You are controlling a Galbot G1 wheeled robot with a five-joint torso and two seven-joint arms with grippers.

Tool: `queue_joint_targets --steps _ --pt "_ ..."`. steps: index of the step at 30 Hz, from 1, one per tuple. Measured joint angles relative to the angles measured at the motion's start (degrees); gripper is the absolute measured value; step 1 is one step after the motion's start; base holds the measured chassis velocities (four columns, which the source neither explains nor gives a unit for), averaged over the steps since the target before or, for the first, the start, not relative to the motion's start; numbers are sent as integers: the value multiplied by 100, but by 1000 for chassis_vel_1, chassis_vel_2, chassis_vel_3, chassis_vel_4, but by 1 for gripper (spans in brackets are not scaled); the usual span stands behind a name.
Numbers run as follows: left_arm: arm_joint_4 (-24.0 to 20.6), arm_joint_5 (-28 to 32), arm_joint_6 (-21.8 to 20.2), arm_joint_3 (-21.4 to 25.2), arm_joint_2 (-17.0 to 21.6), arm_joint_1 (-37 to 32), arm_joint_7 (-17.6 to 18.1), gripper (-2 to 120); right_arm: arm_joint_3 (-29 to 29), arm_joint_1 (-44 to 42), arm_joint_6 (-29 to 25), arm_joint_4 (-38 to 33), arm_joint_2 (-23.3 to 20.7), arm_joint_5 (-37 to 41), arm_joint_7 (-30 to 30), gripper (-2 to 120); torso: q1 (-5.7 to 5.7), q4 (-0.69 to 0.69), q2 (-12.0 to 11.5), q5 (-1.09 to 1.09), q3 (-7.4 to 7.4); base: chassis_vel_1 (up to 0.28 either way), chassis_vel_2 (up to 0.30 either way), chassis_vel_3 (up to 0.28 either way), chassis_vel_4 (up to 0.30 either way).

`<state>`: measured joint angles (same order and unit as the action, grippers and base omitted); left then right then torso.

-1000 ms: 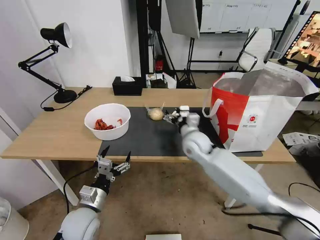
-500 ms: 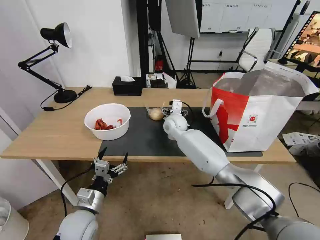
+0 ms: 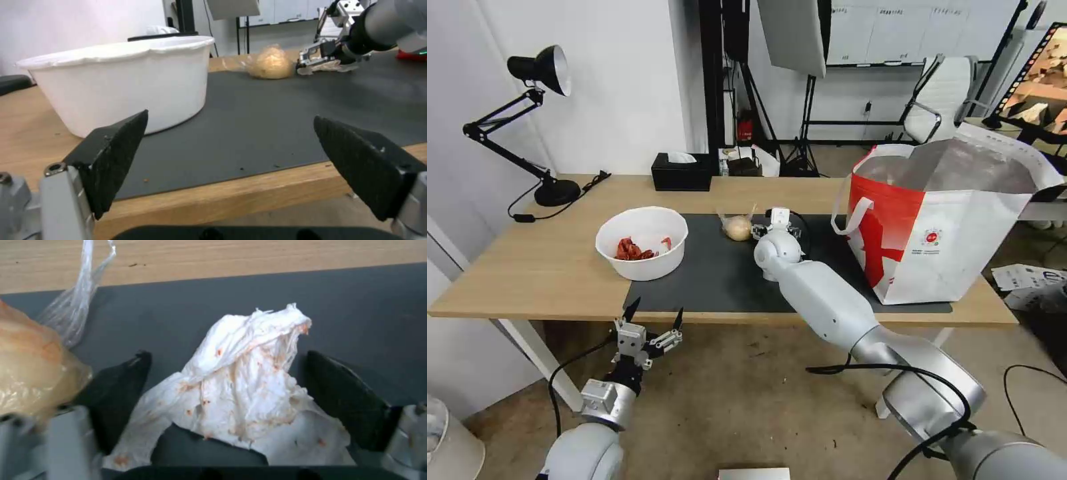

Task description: Pick up the trash from the table and place it into the takeout bag.

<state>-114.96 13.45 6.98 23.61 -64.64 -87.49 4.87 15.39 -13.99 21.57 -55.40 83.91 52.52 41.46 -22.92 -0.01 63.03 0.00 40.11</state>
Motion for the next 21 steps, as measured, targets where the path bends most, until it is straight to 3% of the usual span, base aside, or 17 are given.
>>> queue_joint_targets --steps 2,4,5,10,16,19,21 --pt "0 -1 5 3 0 -2 0 100 5 -5 5 -16 -4 2 4 83 0 0 0 0 0 0 0 0 0" --pt "0 -1 19 16 5 -2 -1 100 11 -13 9 -33 -2 6 6 71 0 0 0 0 0 0 0 0 0" --pt "0 -1 47 34 14 -2 -1 100 30 -38 9 -65 11 24 26 57 0 0 0 0 -1 0 0 0 0" --pt "9 0 80 35 16 -2 -1 100 28 -76 4 -82 39 27 51 43 1 -2 1 -1 -1 0 0 0 0" --pt "48 1 102 13 23 15 -1 100 2 -165 -166 -131 44 0 -17 19 1 -3 1 -1 -1 0 0 0 0" --pt "58 3 104 -6 31 38 -3 100 9 -273 -349 -289 -15 -88 -150 11 1 3 0 1 0 0 0 0 0" --pt "62 10 104 -15 46 60 -2 100 24 -430 -540 -758 -199 -191 -230 1 -1 6 -1 2 2 0 0 0 0"
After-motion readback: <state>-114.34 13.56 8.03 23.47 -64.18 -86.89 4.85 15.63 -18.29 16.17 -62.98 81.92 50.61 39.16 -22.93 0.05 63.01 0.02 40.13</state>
